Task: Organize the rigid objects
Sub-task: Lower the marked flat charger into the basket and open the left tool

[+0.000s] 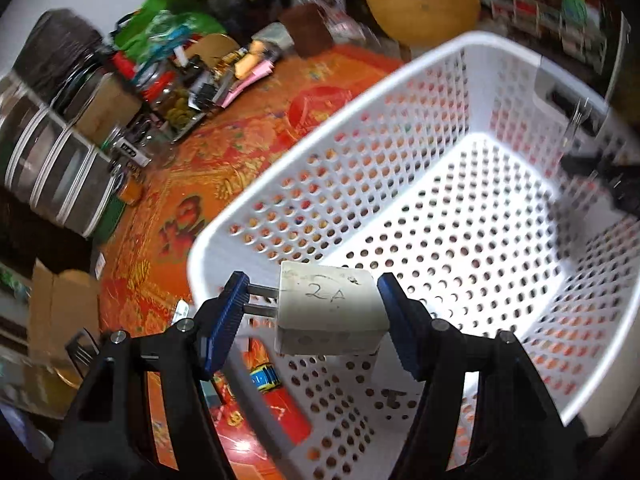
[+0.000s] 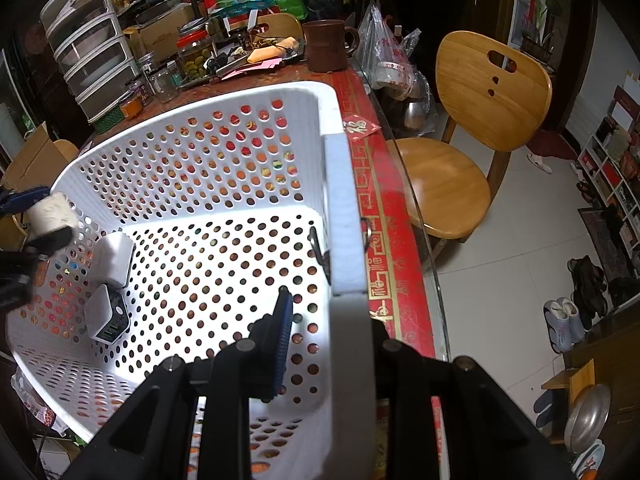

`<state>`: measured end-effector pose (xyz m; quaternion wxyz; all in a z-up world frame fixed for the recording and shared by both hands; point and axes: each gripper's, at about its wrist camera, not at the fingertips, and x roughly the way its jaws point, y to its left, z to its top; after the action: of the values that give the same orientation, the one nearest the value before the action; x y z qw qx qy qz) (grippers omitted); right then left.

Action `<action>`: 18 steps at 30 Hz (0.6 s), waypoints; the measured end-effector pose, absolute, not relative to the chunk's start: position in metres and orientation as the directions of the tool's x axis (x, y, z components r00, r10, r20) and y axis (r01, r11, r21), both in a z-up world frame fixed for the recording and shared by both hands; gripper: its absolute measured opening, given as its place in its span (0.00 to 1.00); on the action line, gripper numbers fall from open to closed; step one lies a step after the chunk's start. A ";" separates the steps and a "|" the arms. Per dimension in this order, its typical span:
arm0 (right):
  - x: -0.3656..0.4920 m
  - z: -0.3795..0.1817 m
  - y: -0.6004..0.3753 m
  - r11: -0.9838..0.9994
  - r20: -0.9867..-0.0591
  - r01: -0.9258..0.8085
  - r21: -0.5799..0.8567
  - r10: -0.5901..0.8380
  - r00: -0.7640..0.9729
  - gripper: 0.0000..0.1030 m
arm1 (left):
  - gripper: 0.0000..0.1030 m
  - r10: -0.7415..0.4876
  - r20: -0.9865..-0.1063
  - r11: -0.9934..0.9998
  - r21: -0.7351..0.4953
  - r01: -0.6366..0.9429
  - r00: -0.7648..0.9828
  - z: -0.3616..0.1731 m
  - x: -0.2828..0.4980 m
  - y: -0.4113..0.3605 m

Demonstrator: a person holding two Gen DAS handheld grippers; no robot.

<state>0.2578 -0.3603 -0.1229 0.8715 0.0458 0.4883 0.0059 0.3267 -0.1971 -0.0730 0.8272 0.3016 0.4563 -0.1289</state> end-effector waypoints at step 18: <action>0.258 -0.124 -0.361 0.996 -0.852 0.028 0.084 0.057 0.520 0.24 | 0.63 0.099 -0.856 0.717 0.414 0.560 0.507 -0.109 0.337 -0.225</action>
<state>0.2580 -0.3610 -0.1236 0.8708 0.0436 0.4896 0.0082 0.3368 -0.2247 -0.1092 0.7955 0.3470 0.4752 -0.1448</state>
